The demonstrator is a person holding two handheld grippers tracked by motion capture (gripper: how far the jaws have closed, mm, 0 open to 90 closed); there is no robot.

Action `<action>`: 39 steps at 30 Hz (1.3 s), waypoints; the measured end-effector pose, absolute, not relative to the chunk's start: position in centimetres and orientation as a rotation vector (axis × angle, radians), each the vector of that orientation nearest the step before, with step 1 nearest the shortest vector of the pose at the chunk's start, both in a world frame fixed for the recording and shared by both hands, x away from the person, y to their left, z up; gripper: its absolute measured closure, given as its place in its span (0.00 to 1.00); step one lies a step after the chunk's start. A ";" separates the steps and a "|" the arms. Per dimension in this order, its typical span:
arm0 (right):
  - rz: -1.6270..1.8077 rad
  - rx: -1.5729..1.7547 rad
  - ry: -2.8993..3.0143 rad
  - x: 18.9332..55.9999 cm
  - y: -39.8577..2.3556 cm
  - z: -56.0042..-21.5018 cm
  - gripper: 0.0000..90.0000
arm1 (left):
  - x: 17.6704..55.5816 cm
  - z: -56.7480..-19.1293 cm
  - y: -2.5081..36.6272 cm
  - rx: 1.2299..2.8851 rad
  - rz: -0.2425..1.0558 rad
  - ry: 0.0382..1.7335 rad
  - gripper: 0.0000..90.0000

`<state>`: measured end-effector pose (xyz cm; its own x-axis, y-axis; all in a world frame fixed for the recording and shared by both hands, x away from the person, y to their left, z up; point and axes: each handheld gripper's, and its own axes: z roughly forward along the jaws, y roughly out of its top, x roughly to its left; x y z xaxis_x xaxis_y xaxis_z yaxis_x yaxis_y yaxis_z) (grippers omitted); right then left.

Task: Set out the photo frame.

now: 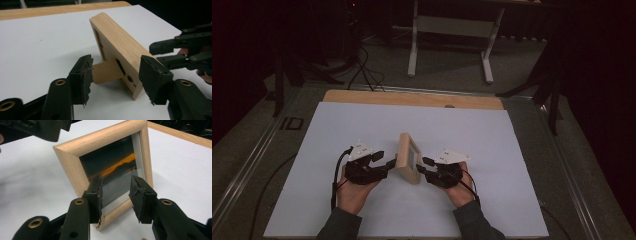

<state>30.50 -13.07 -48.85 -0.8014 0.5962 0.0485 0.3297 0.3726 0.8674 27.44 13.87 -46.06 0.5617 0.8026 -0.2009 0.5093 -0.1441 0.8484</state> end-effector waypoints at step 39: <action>1.429 0.900 2.297 31.1 -14.8 -48.3 0.62 | 28.5 -46.9 9.3 1.828 0.338 1.160 0.41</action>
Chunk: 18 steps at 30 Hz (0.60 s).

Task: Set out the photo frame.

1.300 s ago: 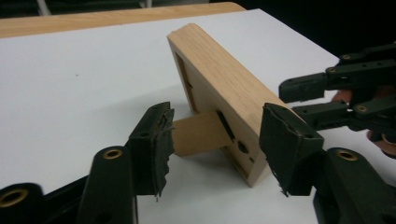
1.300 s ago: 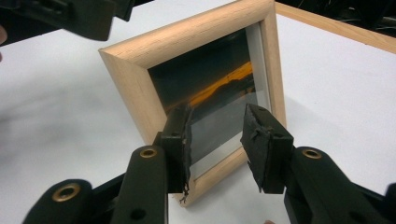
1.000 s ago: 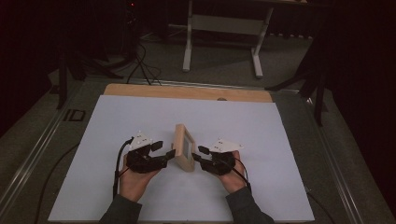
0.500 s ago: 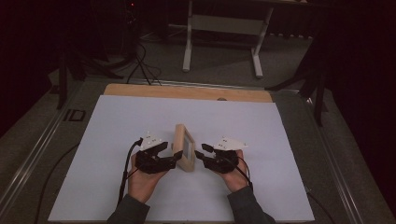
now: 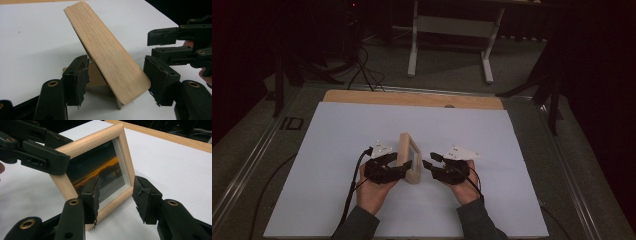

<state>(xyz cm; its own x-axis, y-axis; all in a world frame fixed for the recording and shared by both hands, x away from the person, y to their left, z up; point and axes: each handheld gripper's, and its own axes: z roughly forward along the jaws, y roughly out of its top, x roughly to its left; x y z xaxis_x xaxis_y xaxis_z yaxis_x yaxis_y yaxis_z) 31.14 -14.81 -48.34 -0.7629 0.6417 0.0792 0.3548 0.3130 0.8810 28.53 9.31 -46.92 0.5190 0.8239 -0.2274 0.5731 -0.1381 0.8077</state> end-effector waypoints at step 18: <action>1.435 0.915 2.283 31.3 -15.2 -48.2 0.62 | 29.0 -47.1 8.9 1.851 0.314 1.170 0.47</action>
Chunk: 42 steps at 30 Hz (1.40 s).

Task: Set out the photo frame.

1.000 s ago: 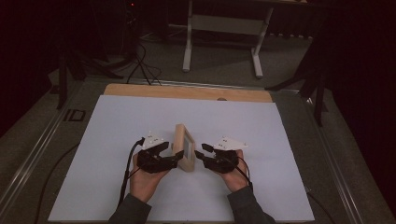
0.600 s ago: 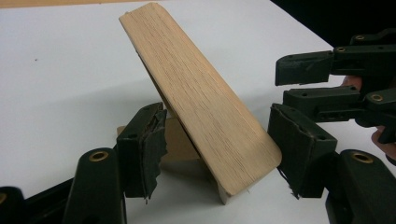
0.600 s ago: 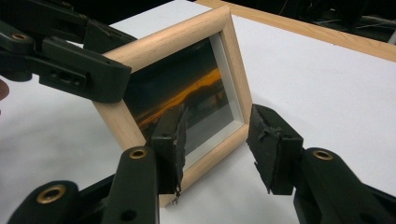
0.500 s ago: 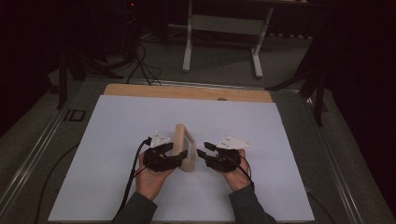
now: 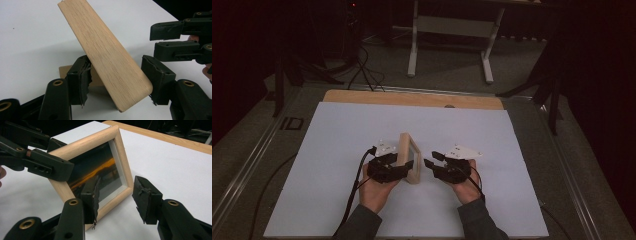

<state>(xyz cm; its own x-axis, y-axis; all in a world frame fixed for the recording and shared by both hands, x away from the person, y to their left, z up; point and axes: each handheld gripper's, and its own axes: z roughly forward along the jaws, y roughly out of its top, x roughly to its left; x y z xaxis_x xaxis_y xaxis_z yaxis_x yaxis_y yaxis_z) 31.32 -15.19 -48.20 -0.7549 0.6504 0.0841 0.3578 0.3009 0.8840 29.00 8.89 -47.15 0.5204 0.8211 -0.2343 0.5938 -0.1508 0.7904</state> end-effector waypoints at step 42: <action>1.479 0.908 2.192 31.3 -16.1 -46.4 0.77 | 28.7 -46.9 7.9 1.926 0.367 1.042 0.67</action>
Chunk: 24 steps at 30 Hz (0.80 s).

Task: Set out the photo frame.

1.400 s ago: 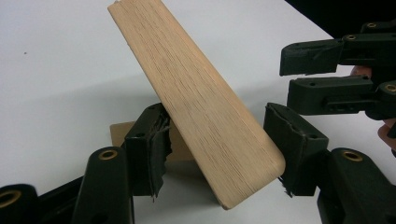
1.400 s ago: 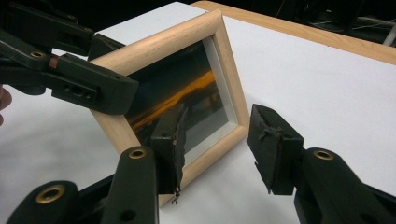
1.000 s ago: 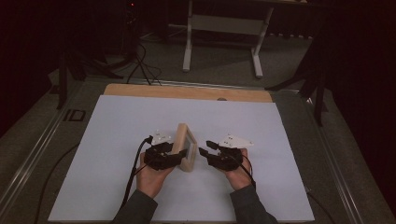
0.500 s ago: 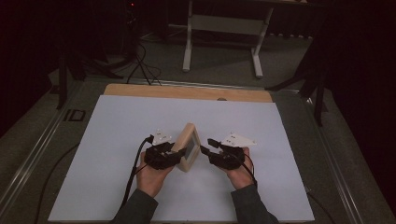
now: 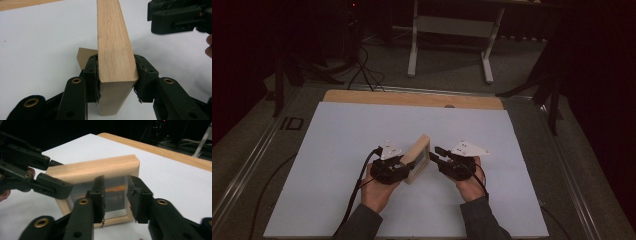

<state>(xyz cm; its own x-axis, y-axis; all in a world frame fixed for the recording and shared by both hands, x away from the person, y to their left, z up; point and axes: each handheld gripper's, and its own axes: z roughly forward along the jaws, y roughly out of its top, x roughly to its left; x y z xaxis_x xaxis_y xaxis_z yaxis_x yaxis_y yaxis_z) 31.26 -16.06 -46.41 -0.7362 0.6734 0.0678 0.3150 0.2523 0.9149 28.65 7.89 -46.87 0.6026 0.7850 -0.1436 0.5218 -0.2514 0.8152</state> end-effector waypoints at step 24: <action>1.376 0.880 2.165 32.9 -14.8 -45.7 1.00 | 28.0 -47.1 7.1 1.971 0.419 0.944 0.67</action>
